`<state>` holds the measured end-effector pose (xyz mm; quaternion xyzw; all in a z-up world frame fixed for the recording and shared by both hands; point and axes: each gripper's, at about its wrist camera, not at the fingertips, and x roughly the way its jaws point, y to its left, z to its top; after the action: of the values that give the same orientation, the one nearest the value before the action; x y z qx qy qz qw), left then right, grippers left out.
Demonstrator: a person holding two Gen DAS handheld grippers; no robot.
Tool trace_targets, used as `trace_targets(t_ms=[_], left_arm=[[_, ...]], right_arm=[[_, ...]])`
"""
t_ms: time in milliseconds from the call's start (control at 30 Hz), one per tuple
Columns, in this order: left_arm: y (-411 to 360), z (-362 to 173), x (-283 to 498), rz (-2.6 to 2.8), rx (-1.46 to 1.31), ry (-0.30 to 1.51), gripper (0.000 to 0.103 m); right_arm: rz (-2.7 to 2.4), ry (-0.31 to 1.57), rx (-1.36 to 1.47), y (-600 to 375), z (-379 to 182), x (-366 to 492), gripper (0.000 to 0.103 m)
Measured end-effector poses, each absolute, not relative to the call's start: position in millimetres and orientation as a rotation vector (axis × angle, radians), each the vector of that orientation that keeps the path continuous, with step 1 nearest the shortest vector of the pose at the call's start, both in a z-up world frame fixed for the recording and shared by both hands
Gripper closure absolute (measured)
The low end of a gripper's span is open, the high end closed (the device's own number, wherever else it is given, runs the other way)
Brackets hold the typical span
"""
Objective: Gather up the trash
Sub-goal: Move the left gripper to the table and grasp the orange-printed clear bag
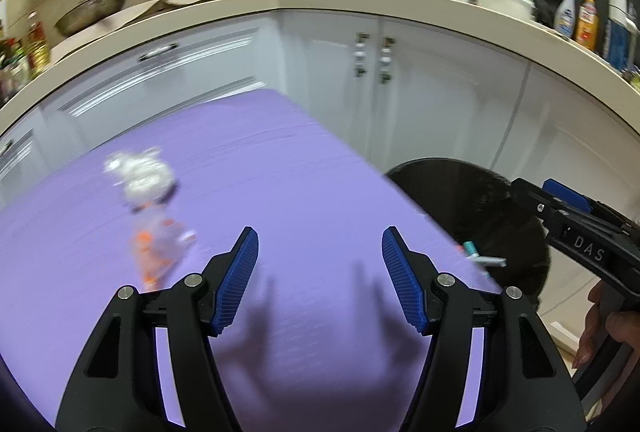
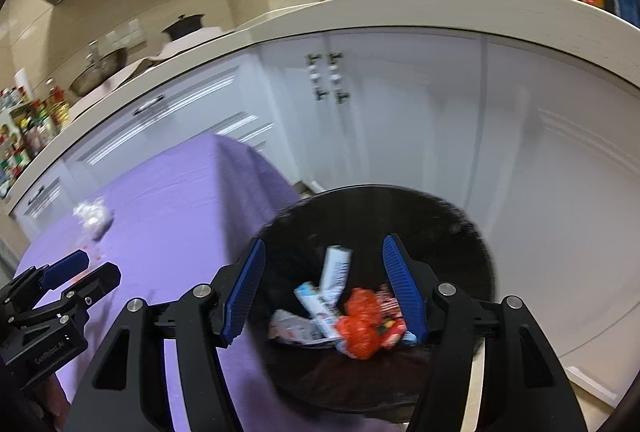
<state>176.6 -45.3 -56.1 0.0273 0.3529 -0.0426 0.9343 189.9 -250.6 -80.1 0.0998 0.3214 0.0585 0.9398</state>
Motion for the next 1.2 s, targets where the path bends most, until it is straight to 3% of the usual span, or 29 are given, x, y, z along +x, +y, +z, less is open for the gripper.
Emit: trace_targets(t_ms=[433, 900, 967, 1033, 1200], left_arm=[[39.6, -56.7, 150.9, 0.062, 0.009, 0.725, 0.035], [57.4, -69.9, 182.4, 0.064, 0.008, 0.775, 0.035], [57.8, -73.8, 188.3, 0.057, 0.005, 0.792, 0.038], [57.8, -77.4, 193.2, 0.048, 0.000, 0.812, 0.051], [58.6, -82.6, 200.1, 0.047, 0.009, 0.844, 0.071]], right_arm=[[0.270, 0.679, 0.125, -166.5, -78.4, 199.0, 0.040], [0.289, 0.712, 0.116, -152.1, -79.9, 211.1, 0.037], [0.290, 0.714, 0.116, -151.9, -80.1, 212.6, 0.037], [0.290, 0.717, 0.115, -152.0, -80.3, 214.1, 0.036], [0.293, 0.724, 0.112, -151.3, -81.2, 216.5, 0.036]])
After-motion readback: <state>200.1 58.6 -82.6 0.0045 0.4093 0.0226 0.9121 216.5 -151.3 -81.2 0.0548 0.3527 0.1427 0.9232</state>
